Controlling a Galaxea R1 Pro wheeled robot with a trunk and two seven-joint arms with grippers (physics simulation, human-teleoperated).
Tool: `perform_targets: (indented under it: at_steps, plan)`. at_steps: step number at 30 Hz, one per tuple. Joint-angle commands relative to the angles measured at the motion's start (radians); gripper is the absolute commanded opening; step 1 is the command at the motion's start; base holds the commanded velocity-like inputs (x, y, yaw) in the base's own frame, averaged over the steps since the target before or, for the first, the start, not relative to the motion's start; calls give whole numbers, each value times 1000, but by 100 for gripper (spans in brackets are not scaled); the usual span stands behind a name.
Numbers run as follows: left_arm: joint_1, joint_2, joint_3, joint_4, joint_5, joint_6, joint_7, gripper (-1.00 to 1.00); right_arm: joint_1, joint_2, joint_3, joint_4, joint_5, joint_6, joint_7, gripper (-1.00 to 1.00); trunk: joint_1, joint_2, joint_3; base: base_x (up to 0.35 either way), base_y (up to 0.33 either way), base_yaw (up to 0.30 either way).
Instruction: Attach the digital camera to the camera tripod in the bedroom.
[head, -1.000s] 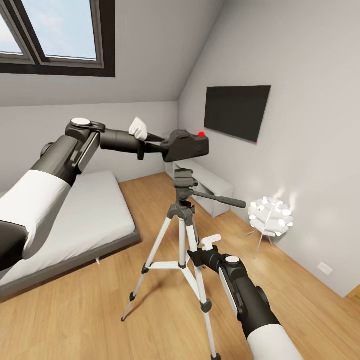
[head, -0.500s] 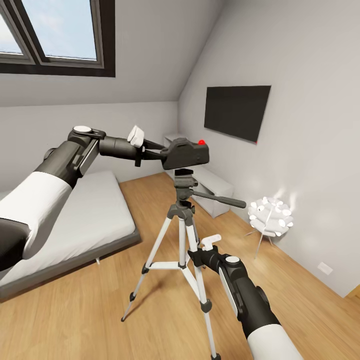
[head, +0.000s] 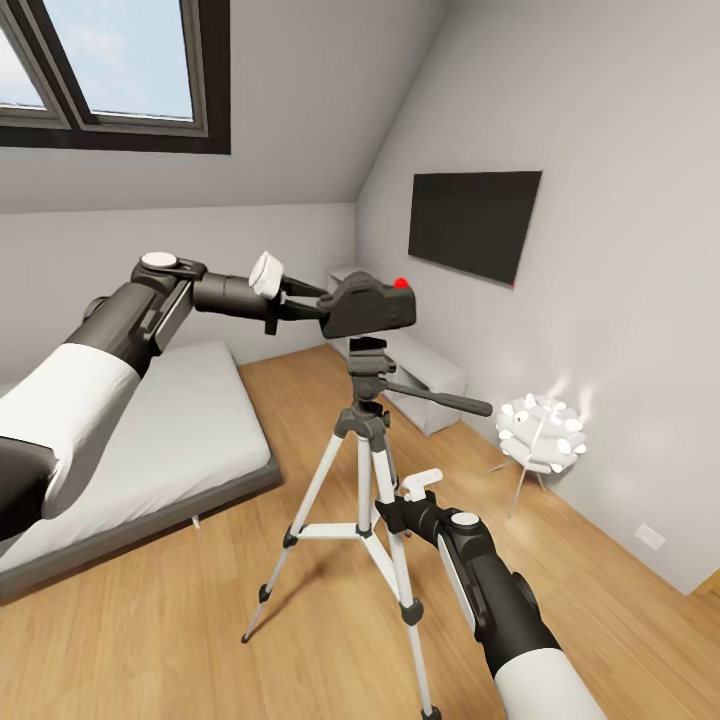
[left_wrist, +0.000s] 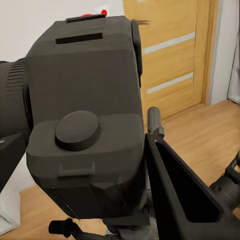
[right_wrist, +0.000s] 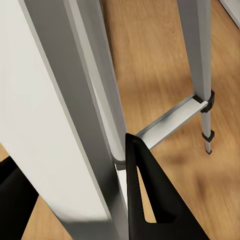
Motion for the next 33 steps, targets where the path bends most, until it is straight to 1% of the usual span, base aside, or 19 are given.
perform_targets:
  at_steps: [1,6,15,16,21,22,24,28,31,33]
  plan:
    - [-2,3,-4,3,9,2,-14,-100,-1,1,-1,-2,6,4,7,-100,1,-2,-2,0,0,0]
    - [-2,4,-3,7,3,-4,-43,-100,-1,1,-1,-2,5,4,7,-100,1,-2,-2,0,0,0]
    - [-2,1,-3,3,-1,-4,-47,-100,-1,1,-1,-2,5,4,7,-100,1,-2,-2,0,0,0]
    - [-2,-4,2,9,-6,-5,-45,-100,-1,1,0,4,11,9,1,-100,1,-3,-2,0,0,0]
    - [-1,-32,28,37,-33,-15,-40,-100,-1,1,0,11,11,9,4,-100,1,-3,-2,0,0,0]
    - [0,-26,33,42,-36,-17,-38,-100,-1,1,0,10,11,9,6,-100,1,-3,-2,0,0,0]
    - [1,-15,39,42,-24,-21,-37,-100,-1,1,0,9,10,9,7,-100,1,-3,-2,0,0,0]
    - [1,8,18,20,-3,-14,-35,-100,-1,1,0,9,10,9,10,-100,1,-3,-2,0,0,0]
    - [1,25,12,5,2,-7,-35,-100,-1,1,0,9,10,9,11,-100,1,-3,-2,0,0,0]
    - [1,28,10,3,3,-5,-34,-100,-1,1,0,9,10,9,12,-100,1,-3,-2,0,0,0]
